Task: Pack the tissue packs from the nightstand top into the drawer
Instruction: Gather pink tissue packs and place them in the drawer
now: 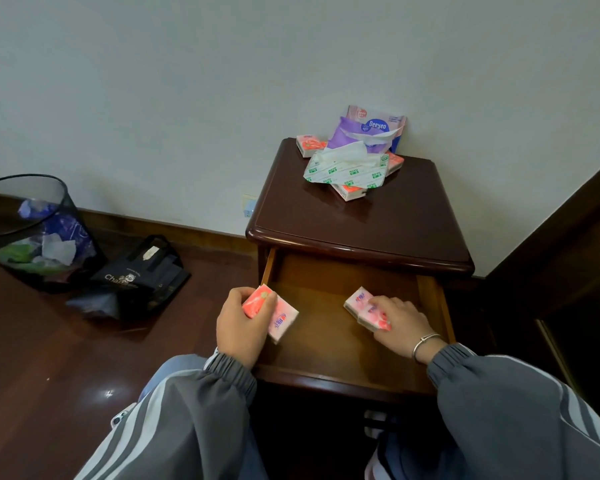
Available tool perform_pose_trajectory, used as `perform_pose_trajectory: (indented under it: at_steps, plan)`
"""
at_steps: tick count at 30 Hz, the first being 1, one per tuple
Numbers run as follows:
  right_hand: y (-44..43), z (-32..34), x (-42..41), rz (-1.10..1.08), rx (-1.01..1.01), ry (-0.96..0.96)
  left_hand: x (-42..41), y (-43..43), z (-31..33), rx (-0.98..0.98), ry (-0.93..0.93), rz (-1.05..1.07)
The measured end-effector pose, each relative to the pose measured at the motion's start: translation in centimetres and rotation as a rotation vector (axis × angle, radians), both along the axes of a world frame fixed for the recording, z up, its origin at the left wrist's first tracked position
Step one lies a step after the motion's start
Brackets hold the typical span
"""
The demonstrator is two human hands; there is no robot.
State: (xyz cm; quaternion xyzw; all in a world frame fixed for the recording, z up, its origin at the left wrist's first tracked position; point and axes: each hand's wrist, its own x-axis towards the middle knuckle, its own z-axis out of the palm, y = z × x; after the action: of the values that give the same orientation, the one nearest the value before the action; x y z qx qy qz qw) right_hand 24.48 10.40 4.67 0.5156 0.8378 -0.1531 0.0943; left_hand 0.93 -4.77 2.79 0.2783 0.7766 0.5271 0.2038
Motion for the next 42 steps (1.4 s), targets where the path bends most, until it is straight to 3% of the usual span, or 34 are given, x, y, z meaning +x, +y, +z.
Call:
perform_pose_trajectory:
  at_steps: [6, 10, 17, 26, 33, 36, 42]
  plan:
    - [0.7, 1.0, -0.3, -0.097, -0.074, 0.021, 0.1, -0.1, 0.0, 0.02, -0.006, -0.003]
    - [1.1, 1.9, -0.3, -0.214, -0.266, 0.306, 0.2, -0.1, 0.2, 0.018, -0.014, -0.006]
    - [1.3, 1.8, -0.9, -0.673, -0.258, 0.539, 0.2, 0.0, 0.3, 0.035, -0.037, -0.027]
    - [1.6, -1.2, -3.6, -0.904, -0.286, 0.376, 0.2, 0.0, 0.4, 0.031, -0.031, -0.037]
    - [1.9, 0.1, -2.2, -0.595, 0.103, 0.13, 0.2, 0.1, 0.5, 0.038, -0.051, -0.037]
    - [2.1, 0.5, -1.9, -0.375, -0.005, 0.164, 0.3, 0.1, 0.4, 0.047, -0.066, -0.027]
    - [1.0, -1.1, -3.6, -0.236, -0.016, -0.074, 0.4, -0.1, 0.9, 0.073, -0.061, 0.01]
